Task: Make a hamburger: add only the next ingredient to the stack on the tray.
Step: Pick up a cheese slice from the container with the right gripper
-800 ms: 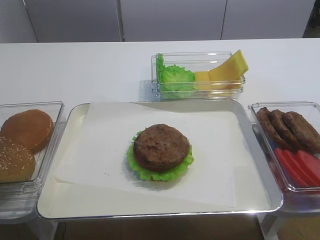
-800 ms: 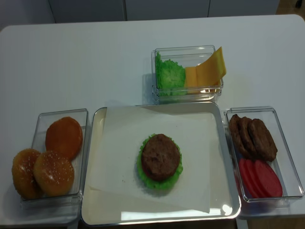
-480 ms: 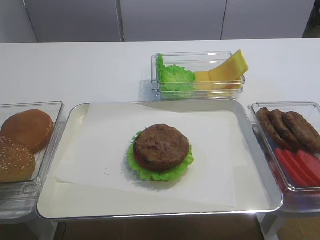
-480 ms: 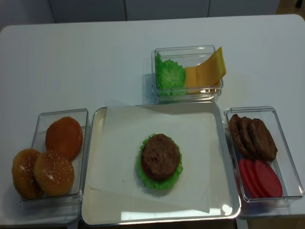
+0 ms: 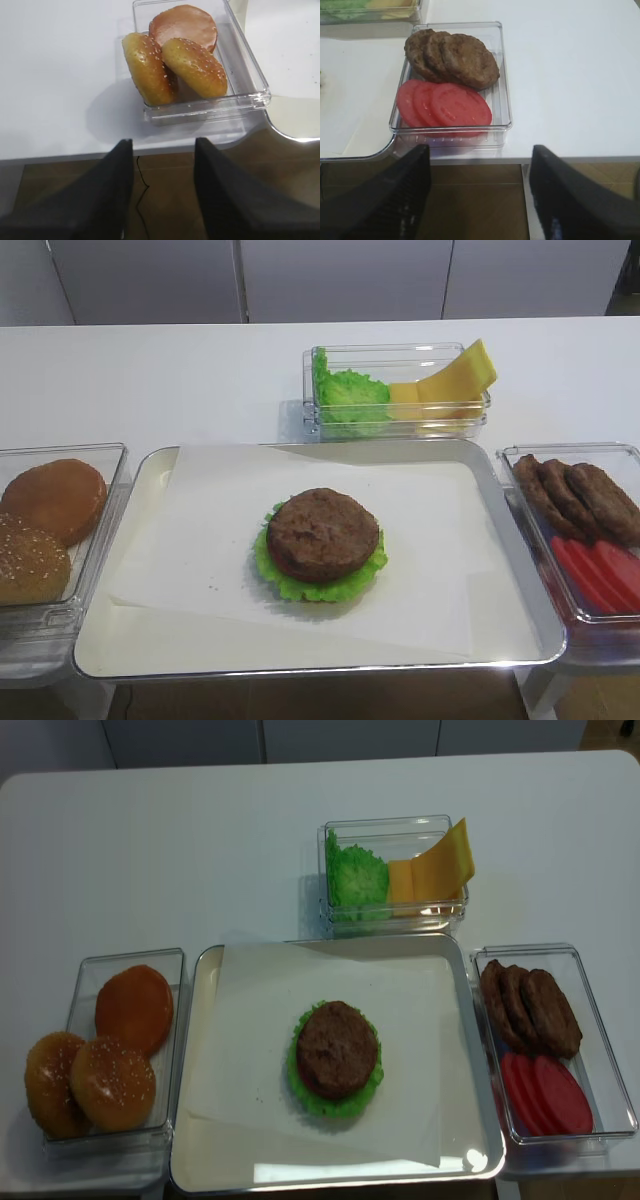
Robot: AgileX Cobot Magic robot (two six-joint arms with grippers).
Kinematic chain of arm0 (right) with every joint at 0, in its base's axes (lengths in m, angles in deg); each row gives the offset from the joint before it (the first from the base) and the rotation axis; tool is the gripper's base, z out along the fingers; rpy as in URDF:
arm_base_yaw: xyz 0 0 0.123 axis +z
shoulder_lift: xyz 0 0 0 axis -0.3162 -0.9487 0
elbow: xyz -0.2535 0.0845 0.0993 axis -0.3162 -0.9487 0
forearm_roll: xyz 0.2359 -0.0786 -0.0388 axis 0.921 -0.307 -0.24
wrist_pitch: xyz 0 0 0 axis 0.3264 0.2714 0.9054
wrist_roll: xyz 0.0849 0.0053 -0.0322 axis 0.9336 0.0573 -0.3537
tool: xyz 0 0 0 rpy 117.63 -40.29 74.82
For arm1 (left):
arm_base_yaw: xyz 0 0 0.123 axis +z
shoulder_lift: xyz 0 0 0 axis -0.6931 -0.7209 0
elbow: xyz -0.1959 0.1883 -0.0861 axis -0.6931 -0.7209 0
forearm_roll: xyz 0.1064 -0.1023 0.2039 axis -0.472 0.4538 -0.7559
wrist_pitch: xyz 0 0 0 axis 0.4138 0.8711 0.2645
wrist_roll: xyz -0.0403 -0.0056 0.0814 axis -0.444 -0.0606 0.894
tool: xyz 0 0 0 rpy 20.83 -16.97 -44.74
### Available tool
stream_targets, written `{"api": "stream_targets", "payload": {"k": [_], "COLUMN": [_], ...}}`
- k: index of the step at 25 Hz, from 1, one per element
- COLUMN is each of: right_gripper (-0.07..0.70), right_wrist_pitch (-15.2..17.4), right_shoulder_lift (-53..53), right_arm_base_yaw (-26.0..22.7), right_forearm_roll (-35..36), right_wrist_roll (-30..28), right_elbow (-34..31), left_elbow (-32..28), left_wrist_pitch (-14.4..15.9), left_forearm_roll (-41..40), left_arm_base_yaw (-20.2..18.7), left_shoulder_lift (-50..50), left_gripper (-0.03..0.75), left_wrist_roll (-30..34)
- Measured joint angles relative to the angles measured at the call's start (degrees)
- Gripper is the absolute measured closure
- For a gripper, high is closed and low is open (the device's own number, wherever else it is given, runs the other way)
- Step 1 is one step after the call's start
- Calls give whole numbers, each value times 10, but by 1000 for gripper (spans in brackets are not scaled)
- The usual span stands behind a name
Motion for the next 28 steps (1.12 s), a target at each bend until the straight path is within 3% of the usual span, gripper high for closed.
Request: {"api": "stream_targets", "payload": {"k": [12, 15, 21, 28], "right_gripper": [148, 148, 148, 148], "right_wrist_pitch": [0, -6, -31, -99], "right_shoulder_lift": [0, 0, -66, -254], "right_arm_base_yaw": [0, 0, 0, 0], "right_forearm_roll": [0, 0, 17, 39], "right_wrist_roll": [-1, 26, 68, 63], "right_elbow": [0, 1, 41, 115], "left_elbow": [0, 0, 0, 0], "left_wrist_pitch": [0, 0, 0, 0], "left_forearm_roll": [0, 0, 0, 0], "left_arm_base_yaw": [0, 0, 0, 0], "left_shoulder_lift": [0, 0, 0, 0], "left_gripper": [413, 413, 413, 413], "left_wrist_roll": [0, 0, 0, 0]}}
